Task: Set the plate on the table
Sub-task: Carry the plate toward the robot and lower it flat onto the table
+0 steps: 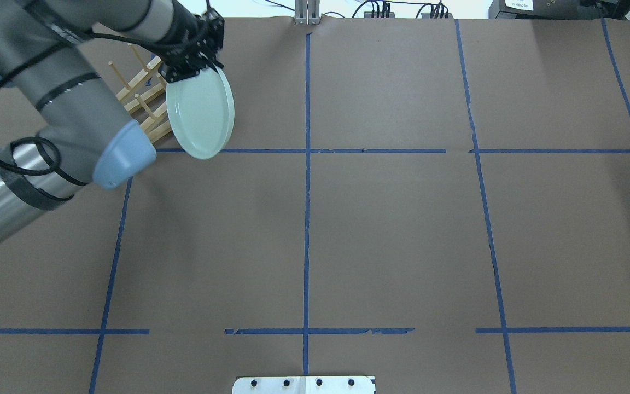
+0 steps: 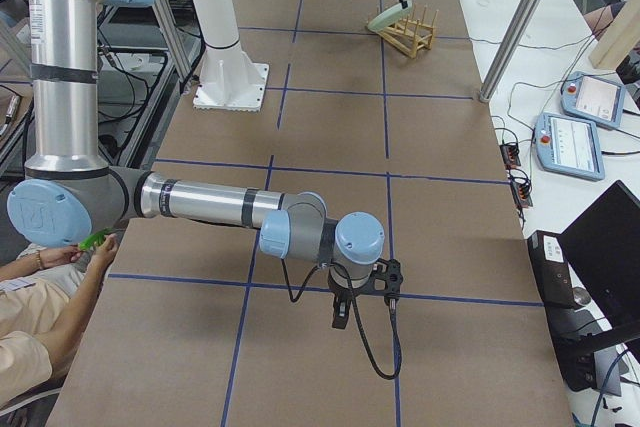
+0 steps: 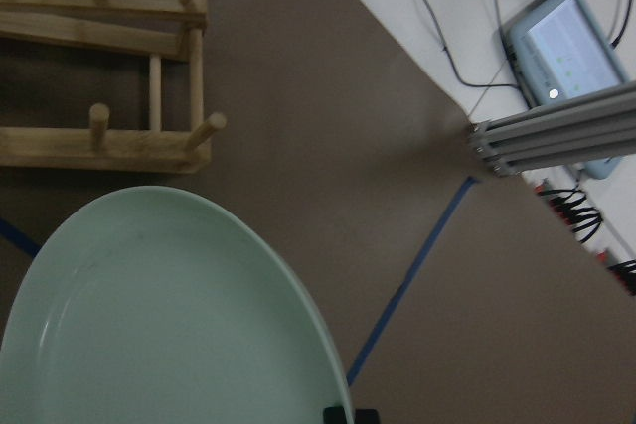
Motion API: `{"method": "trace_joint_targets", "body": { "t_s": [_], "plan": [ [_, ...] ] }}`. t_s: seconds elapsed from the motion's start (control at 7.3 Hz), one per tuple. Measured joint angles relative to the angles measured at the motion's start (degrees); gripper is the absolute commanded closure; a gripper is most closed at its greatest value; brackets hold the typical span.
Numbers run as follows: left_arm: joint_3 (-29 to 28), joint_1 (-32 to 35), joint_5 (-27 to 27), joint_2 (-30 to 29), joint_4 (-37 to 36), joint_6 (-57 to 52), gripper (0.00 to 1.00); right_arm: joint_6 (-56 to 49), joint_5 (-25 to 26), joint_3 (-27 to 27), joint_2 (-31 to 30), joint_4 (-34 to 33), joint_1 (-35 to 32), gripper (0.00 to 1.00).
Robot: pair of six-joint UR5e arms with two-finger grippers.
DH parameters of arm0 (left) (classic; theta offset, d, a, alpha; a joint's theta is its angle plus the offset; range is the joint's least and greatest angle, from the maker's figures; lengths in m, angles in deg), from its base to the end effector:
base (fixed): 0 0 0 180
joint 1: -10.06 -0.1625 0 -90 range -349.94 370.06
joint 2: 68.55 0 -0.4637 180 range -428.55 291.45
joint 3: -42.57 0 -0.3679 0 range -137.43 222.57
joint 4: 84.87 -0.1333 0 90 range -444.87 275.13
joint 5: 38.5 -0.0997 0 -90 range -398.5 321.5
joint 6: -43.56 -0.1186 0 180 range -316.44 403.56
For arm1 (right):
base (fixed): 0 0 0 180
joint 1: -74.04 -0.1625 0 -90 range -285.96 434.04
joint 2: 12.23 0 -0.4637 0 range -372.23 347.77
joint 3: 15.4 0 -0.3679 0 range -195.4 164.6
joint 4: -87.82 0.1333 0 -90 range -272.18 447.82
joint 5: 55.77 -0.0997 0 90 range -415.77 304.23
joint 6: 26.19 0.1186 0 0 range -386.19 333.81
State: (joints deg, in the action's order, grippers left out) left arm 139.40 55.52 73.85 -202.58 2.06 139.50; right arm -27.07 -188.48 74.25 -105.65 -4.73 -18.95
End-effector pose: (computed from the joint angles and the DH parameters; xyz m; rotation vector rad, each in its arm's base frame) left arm 0.4300 -0.5628 0.2104 -0.0685 0.9165 -0.6722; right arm 0.0752 -0.4256 0.7472 -0.0800 -0.7479 0.0762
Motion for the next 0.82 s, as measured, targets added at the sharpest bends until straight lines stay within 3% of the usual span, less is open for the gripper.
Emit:
{"method": "trace_joint_targets", "body": {
  "t_s": [0.41, 0.55, 0.68, 0.82],
  "plan": [
    [-6.17, -9.53, -2.62, -3.63, -14.45, -7.57, 1.00, 0.00, 0.00, 0.00, 0.00, 0.00, 0.00, 0.00],
    [-8.27, -11.60, -3.89, -4.47, -15.95, -8.62, 0.89, 0.00, 0.00, 0.00, 0.00, 0.00, 0.00, 0.00],
    [-10.00, -13.70, -5.49, -4.95, -16.50, -9.18, 0.17, 0.00, 0.00, 0.00, 0.02, 0.00, 0.00, 0.00],
    [-10.77, -15.32, -6.51, -4.96, -16.56, -9.41, 0.00, 0.00, 0.00, 0.00, 0.03, 0.00, 0.00, 0.00]
  ]
}}
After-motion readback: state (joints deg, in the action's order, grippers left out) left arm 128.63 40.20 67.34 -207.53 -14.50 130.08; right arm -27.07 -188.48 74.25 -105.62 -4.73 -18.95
